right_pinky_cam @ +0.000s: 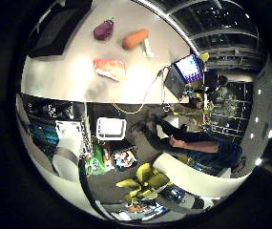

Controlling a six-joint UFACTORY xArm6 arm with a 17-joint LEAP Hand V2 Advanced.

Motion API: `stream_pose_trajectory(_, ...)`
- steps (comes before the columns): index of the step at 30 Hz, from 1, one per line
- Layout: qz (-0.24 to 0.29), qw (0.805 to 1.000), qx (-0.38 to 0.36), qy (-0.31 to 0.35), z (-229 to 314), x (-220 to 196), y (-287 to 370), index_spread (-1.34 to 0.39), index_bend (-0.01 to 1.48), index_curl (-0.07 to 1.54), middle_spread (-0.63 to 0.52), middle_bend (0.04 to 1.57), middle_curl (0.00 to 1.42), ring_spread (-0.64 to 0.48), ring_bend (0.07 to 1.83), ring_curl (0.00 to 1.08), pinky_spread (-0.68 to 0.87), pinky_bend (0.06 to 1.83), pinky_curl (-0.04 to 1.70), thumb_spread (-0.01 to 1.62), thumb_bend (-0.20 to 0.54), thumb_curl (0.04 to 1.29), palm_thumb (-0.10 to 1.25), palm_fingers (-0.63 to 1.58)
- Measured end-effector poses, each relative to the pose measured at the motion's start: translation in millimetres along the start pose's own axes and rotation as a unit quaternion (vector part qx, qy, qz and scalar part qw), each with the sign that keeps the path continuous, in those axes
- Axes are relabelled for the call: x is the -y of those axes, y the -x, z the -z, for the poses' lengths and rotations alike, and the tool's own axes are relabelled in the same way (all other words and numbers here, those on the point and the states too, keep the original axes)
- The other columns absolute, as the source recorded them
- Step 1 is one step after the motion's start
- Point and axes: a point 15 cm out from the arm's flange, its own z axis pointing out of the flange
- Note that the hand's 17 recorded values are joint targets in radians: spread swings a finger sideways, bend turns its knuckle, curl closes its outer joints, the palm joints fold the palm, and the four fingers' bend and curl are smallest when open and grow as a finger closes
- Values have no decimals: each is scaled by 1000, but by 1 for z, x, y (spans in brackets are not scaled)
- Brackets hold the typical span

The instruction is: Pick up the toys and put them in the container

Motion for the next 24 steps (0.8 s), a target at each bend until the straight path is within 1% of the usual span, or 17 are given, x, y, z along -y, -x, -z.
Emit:
stream_pose_trajectory(5,-16,1000,-8,-25,-3,11,-12,-462,162,372,-63,293,301,129,211,153,460,221,219,1105,-20,296,696,413)
stream_pose_trajectory(7,-23,999,-12,-35,-3,16,-18,-437,136,349,-54,282,302,132,226,164,461,246,232,1105,-20,297,696,382)
stream_pose_trajectory(8,-26,999,-11,-34,-7,16,-19,-425,137,333,-45,270,301,134,238,171,462,267,241,1105,-20,297,696,361)
stream_pose_trajectory(11,-34,999,-1,-16,-40,9,-20,-401,131,298,-24,272,309,144,257,186,452,313,260,1100,-29,293,670,317)
stream_pose_trajectory(18,-50,998,-3,-27,-95,12,-29,-377,148,263,5,276,321,163,282,210,442,380,281,1060,-30,285,591,251)
stream_pose_trajectory(24,-53,998,-4,-31,-122,23,-34,-360,153,260,31,265,322,176,276,218,448,409,290,1023,-32,283,536,206)
